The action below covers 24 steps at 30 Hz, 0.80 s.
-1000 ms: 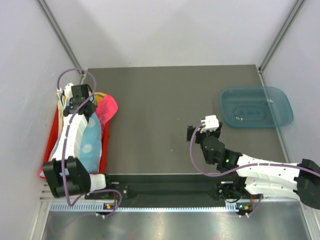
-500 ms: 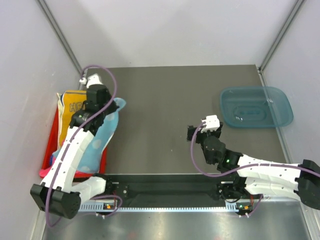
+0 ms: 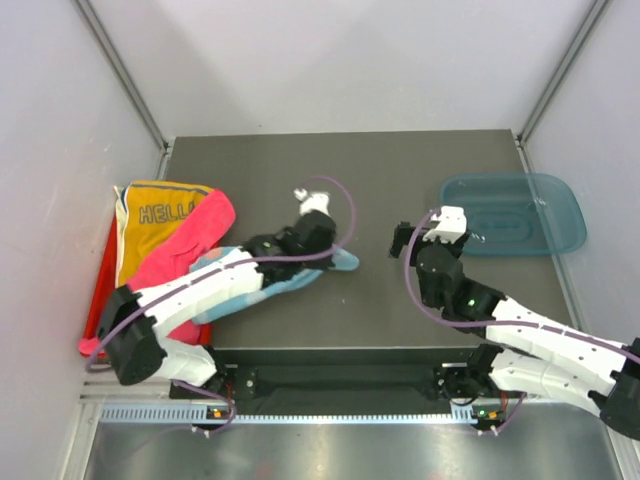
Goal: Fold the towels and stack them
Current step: Move the towel to the center of the board
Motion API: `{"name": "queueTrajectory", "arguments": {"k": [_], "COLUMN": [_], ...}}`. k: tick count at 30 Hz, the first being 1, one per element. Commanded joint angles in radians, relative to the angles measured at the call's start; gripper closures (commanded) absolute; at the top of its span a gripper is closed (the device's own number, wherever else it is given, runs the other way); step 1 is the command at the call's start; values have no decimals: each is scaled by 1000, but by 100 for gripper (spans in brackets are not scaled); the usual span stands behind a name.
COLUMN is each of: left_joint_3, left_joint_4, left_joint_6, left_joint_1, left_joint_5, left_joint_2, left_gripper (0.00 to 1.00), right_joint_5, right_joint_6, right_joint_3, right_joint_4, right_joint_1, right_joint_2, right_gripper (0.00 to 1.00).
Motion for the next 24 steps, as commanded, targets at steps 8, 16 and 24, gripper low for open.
{"name": "queueTrajectory", "arguments": {"k": [8,16,24], "left_joint_3": [-14,-15,-92], "left_joint_4": [281,353,75], "left_joint_6": [-97,-149,-363], "left_joint_1": [-339,-473,-459], "left_joint_5": [71,72,-291], "left_joint_2": [235,306,103], "left_gripper": [100,91,44], "right_joint_5": [-223,-299,-494], "right_joint_6": [71,48,23], "right_joint_3": [89,139,134], "right_joint_4": [-239,-274,-224], "right_joint_1": [-243,-272,-274], "right_joint_2": [-58,29,85], "right_gripper": [0,0,0]}}
